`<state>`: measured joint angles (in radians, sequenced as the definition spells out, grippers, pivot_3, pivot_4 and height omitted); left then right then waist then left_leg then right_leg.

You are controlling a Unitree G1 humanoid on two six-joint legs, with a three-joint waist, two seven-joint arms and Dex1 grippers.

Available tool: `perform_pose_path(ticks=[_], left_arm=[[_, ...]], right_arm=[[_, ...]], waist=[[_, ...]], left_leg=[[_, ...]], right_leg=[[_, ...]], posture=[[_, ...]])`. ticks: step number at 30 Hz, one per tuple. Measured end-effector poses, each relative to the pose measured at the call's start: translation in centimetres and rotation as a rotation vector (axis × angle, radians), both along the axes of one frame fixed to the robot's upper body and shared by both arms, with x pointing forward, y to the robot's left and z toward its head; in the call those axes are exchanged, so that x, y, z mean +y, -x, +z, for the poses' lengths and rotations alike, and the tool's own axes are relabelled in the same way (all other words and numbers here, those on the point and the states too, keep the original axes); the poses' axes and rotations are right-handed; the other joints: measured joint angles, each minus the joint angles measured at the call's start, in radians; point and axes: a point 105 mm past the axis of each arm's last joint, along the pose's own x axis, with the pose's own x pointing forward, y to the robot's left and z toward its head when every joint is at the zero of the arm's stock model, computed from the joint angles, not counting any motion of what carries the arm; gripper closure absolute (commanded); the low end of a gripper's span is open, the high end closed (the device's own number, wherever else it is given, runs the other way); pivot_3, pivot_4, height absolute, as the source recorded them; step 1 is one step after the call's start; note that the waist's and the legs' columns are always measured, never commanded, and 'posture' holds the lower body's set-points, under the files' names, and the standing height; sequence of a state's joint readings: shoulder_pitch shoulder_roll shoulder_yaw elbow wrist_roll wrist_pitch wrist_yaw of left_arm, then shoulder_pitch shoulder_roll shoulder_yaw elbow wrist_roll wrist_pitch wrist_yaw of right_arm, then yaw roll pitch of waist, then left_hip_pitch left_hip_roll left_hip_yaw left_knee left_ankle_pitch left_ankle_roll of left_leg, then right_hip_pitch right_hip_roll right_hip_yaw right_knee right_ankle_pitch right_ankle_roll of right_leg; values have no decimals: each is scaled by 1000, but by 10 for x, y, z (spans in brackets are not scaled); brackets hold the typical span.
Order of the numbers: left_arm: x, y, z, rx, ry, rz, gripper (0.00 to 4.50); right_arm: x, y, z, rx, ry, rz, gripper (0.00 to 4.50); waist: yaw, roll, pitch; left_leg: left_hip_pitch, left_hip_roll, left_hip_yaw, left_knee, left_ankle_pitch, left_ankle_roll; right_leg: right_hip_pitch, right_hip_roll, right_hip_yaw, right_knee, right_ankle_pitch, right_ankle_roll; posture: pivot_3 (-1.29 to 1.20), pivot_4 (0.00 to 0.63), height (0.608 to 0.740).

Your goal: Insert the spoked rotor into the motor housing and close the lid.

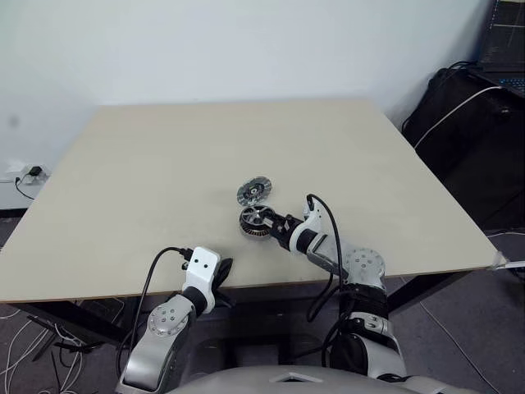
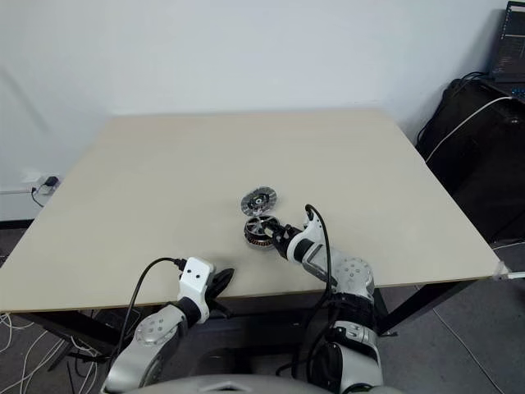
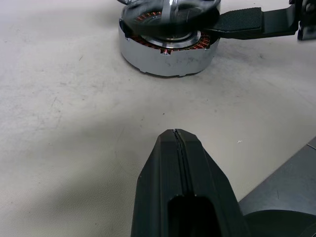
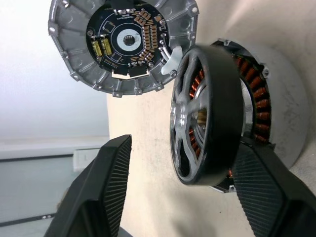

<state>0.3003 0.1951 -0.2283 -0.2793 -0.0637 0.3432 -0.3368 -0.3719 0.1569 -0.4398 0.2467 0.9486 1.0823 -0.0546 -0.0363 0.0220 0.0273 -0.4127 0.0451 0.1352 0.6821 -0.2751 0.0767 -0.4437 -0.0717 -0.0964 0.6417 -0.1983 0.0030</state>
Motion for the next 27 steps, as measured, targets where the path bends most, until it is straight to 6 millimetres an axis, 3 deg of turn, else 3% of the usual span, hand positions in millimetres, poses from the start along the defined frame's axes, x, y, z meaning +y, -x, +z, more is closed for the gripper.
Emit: perform_pose_path(ticks=[9, 18, 21, 27], left_arm=[[0, 0, 0, -2, 1, -2, 4500], [-1, -1, 1, -3, 4, -8, 4500], [-1, -1, 2, -5, 8, -9, 4500], [-2, -3, 3, -11, 10, -15, 4500]], right_arm=[[-17, -8, 13, -89, 120, -57, 1451], [-48, -16, 20, -221, 467, -103, 1451], [-45, -16, 23, -300, 585, -57, 1990], [-5, -8, 18, -542, 878, 225, 4016]], waist=[[0, 0, 0], [0, 0, 1], [0, 0, 1], [-1, -1, 1]], left_leg=[[-1, 0, 0, -1, 0, 0], [-1, 0, 0, -1, 0, 0], [-1, 0, 0, -1, 0, 0], [0, 0, 1, 0, 0, 0]], right_leg=[[-1, 0, 0, -1, 0, 0], [-1, 1, 0, -1, 0, 0], [-1, 1, 0, -1, 0, 0], [-1, 1, -1, -1, 0, 0]], posture=[[0, 0, 740], [0, 0, 740], [0, 0, 740], [0, 0, 740]])
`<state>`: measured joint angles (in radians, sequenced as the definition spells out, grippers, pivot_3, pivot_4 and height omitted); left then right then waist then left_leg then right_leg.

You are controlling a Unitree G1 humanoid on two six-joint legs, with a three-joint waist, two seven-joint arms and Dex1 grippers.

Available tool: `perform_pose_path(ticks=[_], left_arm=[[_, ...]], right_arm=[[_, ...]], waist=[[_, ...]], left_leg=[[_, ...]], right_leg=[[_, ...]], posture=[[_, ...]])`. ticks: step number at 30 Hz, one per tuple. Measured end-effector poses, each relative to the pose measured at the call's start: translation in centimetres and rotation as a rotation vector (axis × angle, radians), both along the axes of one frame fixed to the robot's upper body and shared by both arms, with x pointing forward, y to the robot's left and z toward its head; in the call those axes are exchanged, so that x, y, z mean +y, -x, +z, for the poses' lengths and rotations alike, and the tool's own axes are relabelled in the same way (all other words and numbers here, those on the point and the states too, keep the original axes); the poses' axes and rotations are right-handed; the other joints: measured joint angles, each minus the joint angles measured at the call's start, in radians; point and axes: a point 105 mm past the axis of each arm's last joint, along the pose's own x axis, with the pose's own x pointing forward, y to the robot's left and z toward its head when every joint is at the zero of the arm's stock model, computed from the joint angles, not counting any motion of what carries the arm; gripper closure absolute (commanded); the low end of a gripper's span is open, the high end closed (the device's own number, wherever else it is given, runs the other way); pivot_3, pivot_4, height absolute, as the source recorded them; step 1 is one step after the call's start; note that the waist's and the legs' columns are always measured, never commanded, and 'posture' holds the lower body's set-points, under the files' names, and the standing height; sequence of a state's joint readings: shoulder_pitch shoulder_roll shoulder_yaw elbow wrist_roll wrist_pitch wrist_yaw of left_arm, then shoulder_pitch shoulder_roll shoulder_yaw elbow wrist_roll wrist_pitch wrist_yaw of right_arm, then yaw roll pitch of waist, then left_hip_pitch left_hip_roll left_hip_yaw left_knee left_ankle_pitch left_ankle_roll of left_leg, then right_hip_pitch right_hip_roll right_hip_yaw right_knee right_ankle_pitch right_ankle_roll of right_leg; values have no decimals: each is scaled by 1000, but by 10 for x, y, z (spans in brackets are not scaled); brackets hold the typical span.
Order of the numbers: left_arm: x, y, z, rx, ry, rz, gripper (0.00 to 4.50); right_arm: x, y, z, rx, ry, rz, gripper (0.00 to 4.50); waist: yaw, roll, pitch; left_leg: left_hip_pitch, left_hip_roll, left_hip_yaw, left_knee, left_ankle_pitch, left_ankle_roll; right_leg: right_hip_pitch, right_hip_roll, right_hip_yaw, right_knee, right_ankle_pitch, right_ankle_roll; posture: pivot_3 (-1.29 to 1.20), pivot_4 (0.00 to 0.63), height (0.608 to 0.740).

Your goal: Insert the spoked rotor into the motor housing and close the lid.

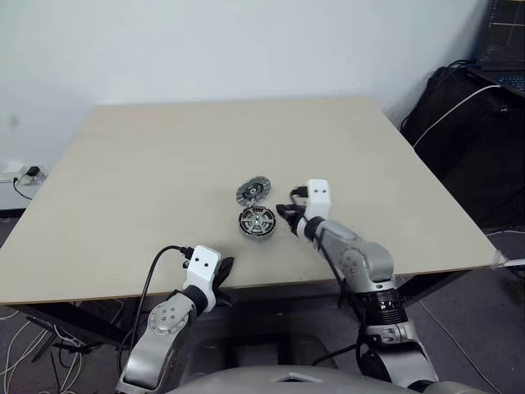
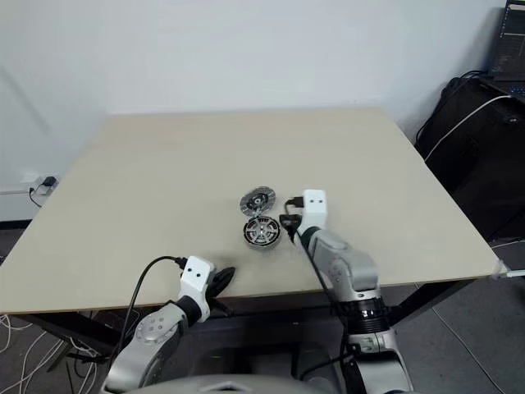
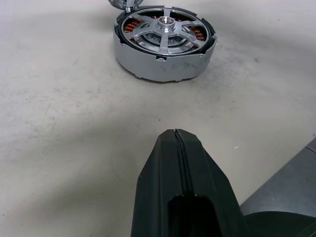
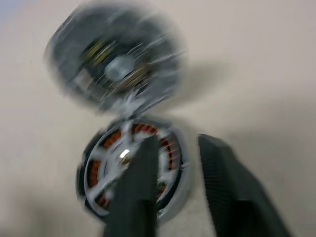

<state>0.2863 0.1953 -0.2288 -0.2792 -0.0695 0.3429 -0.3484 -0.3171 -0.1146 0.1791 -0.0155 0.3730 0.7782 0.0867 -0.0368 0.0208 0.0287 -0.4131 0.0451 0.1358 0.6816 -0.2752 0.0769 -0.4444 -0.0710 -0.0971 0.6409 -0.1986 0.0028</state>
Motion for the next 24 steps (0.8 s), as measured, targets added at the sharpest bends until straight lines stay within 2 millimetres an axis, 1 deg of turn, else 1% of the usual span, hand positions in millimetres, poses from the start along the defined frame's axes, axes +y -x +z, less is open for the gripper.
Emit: perform_pose_path(ticks=[1, 2, 3, 5, 9, 16, 20, 24], left_arm=[[0, 0, 0, -2, 1, -1, 4500], [0, -1, 1, -3, 1, -1, 4500], [-1, -1, 1, -3, 1, -2, 4500], [-1, 0, 0, -2, 1, -3, 4500], [-1, 1, -1, 4, -1, 2, 4500], [1, 4, -4, 13, -4, 18, 4500], [1, 4, -4, 16, -5, 20, 4500], [1, 5, -5, 17, -4, 20, 4500]], right_arm=[[4, 1, -2, -5, 17, 21, 4324], [12, 2, -3, -14, 40, 56, 4486], [19, 2, -4, -18, 55, 88, 4486], [26, 0, -5, -23, 63, 113, 4486], [34, -7, -9, -9, 70, 121, 4486], [29, -20, -9, -11, 58, 86, 4486], [25, -19, -21, 40, 76, 82, 4486], [24, -18, -25, 57, 88, 87, 4486]], waist=[[0, 0, 0], [1, 0, 0], [1, -1, 0], [2, -2, 1], [2, -4, 2], [2, -4, 2], [1, -4, 2], [1, -4, 1]], left_leg=[[0, 0, 0, 0, 0, 0], [0, 0, 0, 0, 0, 0], [0, 0, 0, 0, 0, 0], [0, 0, 0, 0, 0, 0], [0, 0, 0, 0, 0, 0], [0, 0, 1, 0, 0, -1], [0, 0, 1, 0, 0, -1], [1, 0, 1, 0, 0, -1]], right_leg=[[0, 0, 0, 0, 0, 0], [0, 0, 0, 0, 0, 0], [0, 0, 0, 0, 0, 0], [0, 0, 0, 0, 0, 0], [0, 0, 0, 0, 0, 0], [0, 0, 0, 1, 0, 0], [0, 0, 0, 1, 0, 0], [1, 0, 0, 1, 0, 0]], posture=[[0, 0, 740], [0, 0, 740], [0, 0, 740], [0, 0, 740], [0, 0, 740], [0, 0, 740], [0, 0, 740], [0, 0, 740]])
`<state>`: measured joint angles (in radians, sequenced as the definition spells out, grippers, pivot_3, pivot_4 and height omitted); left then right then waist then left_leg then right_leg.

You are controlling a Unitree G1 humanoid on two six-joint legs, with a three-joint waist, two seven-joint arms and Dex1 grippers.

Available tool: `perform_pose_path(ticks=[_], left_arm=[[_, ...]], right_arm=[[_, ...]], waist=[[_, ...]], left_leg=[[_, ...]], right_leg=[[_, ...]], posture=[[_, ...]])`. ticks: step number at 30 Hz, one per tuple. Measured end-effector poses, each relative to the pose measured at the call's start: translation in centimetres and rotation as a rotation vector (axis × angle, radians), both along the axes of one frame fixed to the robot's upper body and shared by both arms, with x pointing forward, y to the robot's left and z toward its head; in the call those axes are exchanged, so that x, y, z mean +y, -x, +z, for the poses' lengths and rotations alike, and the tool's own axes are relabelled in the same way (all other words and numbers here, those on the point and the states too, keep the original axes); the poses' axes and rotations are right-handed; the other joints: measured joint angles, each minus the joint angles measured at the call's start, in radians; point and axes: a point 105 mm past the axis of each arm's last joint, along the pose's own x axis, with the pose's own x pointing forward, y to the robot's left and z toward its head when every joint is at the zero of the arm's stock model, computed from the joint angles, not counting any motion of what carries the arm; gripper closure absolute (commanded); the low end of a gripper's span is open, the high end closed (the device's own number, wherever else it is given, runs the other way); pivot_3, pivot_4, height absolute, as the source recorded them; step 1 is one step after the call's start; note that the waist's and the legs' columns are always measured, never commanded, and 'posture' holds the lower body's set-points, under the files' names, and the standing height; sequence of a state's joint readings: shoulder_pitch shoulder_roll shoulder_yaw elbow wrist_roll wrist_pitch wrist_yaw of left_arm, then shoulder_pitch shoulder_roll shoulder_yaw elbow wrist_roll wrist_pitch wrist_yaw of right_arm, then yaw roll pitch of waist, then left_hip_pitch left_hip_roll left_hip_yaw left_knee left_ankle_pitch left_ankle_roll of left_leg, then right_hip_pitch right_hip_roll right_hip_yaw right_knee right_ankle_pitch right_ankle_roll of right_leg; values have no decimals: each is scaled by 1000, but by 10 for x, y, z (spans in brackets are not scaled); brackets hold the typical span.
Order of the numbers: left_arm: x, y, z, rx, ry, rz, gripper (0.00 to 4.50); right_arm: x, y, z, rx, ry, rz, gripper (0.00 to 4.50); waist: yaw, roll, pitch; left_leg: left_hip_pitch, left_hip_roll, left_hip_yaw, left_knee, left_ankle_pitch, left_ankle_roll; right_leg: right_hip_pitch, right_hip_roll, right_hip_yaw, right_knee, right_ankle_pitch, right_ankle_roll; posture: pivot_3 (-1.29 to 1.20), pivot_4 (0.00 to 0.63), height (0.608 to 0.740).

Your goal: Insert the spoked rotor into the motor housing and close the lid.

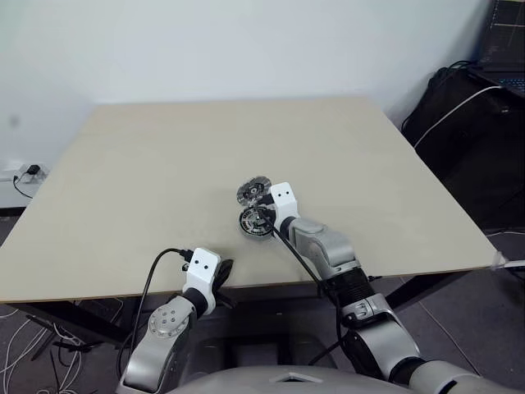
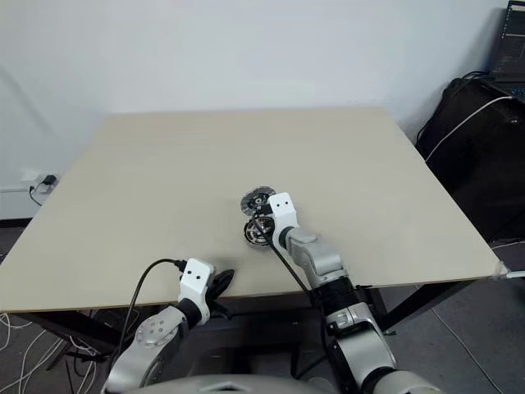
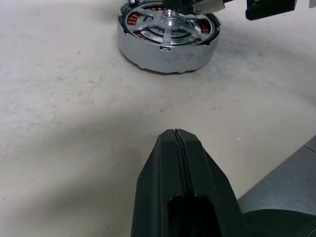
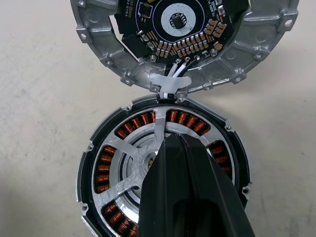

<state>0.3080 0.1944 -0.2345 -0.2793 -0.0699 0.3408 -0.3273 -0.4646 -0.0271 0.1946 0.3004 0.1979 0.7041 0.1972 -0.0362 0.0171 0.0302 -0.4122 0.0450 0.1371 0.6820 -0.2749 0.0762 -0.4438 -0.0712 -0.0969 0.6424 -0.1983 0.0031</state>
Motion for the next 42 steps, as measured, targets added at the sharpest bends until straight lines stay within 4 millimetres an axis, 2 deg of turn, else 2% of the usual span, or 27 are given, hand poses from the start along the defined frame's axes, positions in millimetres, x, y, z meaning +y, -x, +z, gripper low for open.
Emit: perform_pose_path(ticks=[9, 13, 16, 21, 25, 31, 42], left_arm=[[-1, 0, 0, -1, 3, -3, 4500], [-2, -1, 1, -4, 4, -4, 4500], [-2, -1, 2, -6, 4, -6, 4500], [-3, -4, 4, -16, 10, -8, 4500], [-6, -6, 6, -24, 18, -9, 4500], [-8, -6, 6, -26, 30, -4, 4500], [-5, -3, 4, -24, 33, 30, 4500]], right_arm=[[-3, -1, 3, -12, -15, 9, 4486], [-4, 4, 21, -90, 18, 141, 4486], [-3, 12, 28, -115, 70, 277, 3934], [0, 31, 32, -99, 203, 566, 2318], [-1, 36, 36, -116, 353, 750, 2318], [4, 30, 34, -105, 474, 885, 2318], [7, 24, 13, -28, 554, 973, 2318]], waist=[[0, -1, -1], [0, 0, 0], [0, -1, 0], [1, -1, 0], [3, -1, 0], [7, -2, 0], [11, -2, 0]], left_leg=[[0, 0, 0, 0, 0, 0], [-1, 0, 0, 0, 0, 0], [0, 0, 0, 0, 0, 0], [0, 0, -1, 1, 0, 1], [0, 0, -1, 2, 0, 1], [0, 0, -1, 2, 0, 1], [0, 0, 0, 3, 0, 1]], right_leg=[[0, 0, 0, 0, 0, 0], [0, 0, 0, 0, 0, 0], [0, 0, 0, 0, 0, 0], [0, 0, -1, 0, 0, 0], [0, 0, -1, 0, 0, 0], [0, 0, -1, 0, 0, 0], [0, 0, -1, 1, 0, 0]], posture=[[0, 0, 740], [0, 0, 740], [0, 0, 740], [0, 0, 740], [0, 0, 740], [0, 0, 740], [0, 0, 740]])
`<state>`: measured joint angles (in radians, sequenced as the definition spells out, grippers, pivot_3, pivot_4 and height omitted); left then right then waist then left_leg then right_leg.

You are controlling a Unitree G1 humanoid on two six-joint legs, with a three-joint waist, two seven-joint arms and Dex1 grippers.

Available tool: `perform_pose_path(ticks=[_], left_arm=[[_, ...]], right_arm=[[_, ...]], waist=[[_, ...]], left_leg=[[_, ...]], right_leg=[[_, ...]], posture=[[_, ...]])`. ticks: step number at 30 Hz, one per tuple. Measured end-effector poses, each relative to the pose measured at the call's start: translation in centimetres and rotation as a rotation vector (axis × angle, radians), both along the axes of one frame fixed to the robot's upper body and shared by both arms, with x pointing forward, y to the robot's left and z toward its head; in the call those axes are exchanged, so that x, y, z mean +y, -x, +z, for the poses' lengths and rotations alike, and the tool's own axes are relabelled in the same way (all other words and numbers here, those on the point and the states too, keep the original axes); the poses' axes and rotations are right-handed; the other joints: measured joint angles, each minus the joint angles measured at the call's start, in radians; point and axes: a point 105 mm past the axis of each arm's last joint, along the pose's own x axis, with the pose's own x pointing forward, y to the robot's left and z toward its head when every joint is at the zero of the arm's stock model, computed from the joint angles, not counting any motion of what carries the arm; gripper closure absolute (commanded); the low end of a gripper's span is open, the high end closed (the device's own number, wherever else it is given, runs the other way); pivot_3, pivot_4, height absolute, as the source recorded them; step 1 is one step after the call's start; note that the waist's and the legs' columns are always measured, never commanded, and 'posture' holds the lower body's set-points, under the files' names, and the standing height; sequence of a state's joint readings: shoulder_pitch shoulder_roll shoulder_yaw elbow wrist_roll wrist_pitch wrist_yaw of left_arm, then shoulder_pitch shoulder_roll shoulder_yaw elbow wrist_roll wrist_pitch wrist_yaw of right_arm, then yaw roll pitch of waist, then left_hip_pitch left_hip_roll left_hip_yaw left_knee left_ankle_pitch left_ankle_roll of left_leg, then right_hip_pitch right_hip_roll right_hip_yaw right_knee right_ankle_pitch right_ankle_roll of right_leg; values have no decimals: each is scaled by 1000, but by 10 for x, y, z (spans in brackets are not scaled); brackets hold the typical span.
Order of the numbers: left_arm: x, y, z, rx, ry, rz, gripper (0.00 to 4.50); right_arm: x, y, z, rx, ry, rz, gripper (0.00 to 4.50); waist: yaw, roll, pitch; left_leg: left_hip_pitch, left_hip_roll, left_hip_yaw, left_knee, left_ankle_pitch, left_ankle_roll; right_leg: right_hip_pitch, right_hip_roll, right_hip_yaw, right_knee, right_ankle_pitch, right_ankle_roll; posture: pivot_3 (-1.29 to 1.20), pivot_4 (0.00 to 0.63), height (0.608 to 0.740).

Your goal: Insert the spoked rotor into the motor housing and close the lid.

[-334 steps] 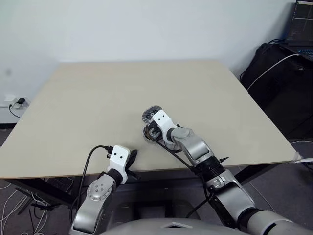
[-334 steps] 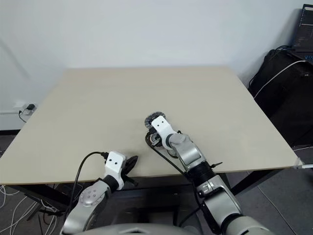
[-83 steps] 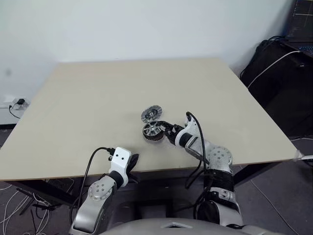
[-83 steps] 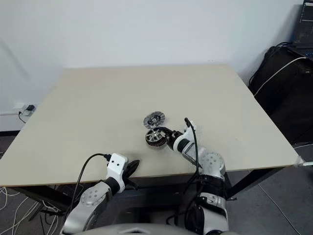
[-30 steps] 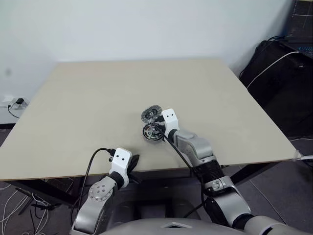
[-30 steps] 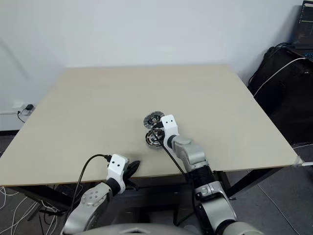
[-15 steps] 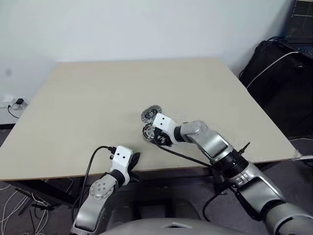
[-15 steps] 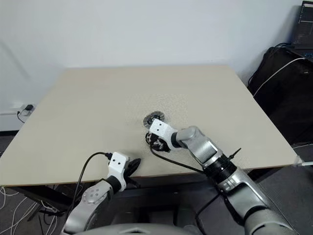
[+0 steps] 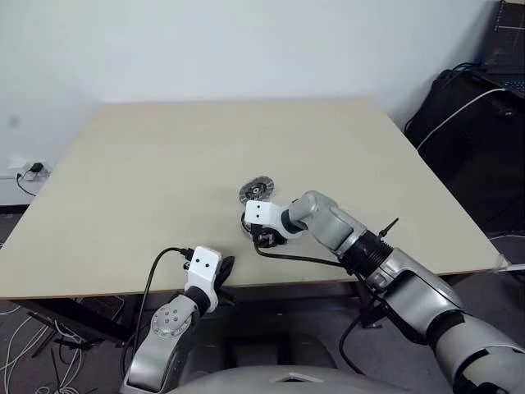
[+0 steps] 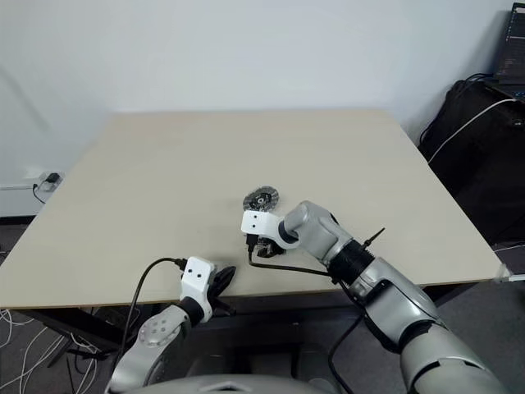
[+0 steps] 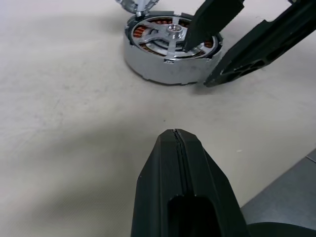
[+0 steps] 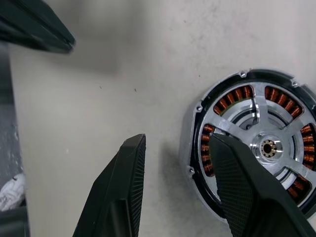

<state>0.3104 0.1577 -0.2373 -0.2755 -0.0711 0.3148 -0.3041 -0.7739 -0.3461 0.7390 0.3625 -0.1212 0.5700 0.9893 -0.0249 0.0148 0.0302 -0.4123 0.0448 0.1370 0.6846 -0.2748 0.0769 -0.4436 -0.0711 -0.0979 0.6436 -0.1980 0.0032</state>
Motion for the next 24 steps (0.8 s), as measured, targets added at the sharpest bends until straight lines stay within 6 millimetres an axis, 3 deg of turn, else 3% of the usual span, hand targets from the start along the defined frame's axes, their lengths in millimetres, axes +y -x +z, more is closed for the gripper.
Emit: perform_pose_path(ticks=[6, 9, 14, 24], left_arm=[[0, 0, 2, -13, 6, 13, 4500], [0, -1, 2, -14, 6, 19, 4500], [0, -1, 2, -16, 7, 23, 4500], [-1, -1, 2, -18, 14, 25, 4500]], right_arm=[[-3, -7, -2, -6, 34, 6, 2318], [-3, -9, -2, -16, 46, 13, 2935], [-4, -9, -3, -12, 55, 24, 4480], [-8, -8, -6, -15, 47, -6, 4480]], waist=[[0, 0, 0], [0, 0, -1], [0, -1, -2], [1, -2, -3]], left_leg=[[0, 0, 0, 0, 0, 0], [1, 0, 0, 0, 0, 0], [1, 0, 0, 1, 0, 0], [1, 0, 0, 1, 1, -1]], right_leg=[[0, 0, 0, 0, 0, 0], [0, 0, 0, 1, 0, 0], [1, 0, 0, 1, 0, 0], [1, -1, 0, 1, 2, -1]], posture=[[0, 0, 740], [0, 0, 740], [0, 0, 740], [0, 0, 740]])
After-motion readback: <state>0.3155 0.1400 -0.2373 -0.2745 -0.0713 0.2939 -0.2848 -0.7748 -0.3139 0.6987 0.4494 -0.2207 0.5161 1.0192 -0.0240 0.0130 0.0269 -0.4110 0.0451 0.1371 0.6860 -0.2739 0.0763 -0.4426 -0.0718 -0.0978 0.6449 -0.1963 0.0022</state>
